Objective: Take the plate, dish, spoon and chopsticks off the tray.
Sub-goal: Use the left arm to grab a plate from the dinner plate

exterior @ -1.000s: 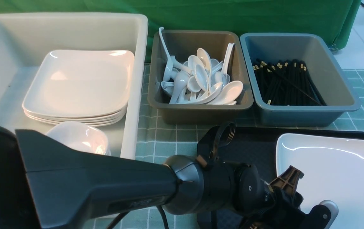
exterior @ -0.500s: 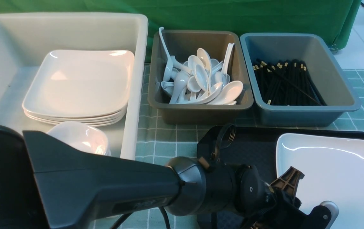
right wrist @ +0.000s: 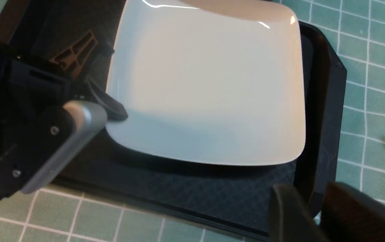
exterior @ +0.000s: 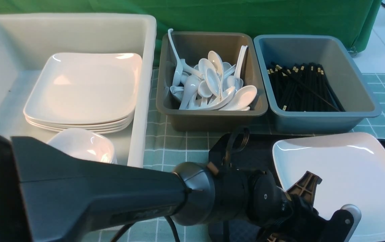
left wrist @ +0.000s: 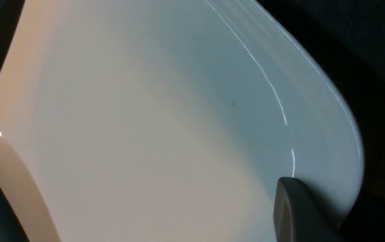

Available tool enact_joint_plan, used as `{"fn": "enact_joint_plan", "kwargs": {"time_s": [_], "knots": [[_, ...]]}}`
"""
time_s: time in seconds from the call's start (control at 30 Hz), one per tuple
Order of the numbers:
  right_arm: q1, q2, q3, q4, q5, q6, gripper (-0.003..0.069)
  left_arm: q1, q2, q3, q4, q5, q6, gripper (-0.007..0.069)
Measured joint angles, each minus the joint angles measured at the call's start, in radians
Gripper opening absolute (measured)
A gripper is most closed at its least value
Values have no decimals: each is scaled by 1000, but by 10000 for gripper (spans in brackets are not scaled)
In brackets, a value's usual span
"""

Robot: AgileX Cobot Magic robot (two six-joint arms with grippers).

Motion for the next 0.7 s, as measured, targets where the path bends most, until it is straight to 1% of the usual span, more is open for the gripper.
{"fn": "enact_joint_plan", "kwargs": {"time_s": [0.1,0.17,0.2,0.3,0.33,0.37,0.5,0.6,0.7], "knots": [[0,0,0,0,-5,0,195,0,-44,0,54,88,-104,67],[0,0,0,0,-7,-1,195,1,-63,0,77,128,-141,63],[0,0,0,0,-7,-1,195,1,-76,0,96,165,-182,62],[0,0,0,0,-12,0,195,1,-105,0,125,207,-282,62],[0,0,0,0,-19,0,195,1,-119,0,128,213,-343,62],[0,0,0,0,-20,0,195,1,-120,0,128,213,-351,62],[0,0,0,0,-47,-1,195,1,-138,0,133,208,-471,62],[0,0,0,0,-60,-1,195,1,-148,0,167,233,-515,62],[0,0,0,0,-67,-1,195,1,-181,0,175,273,-553,62]]}}
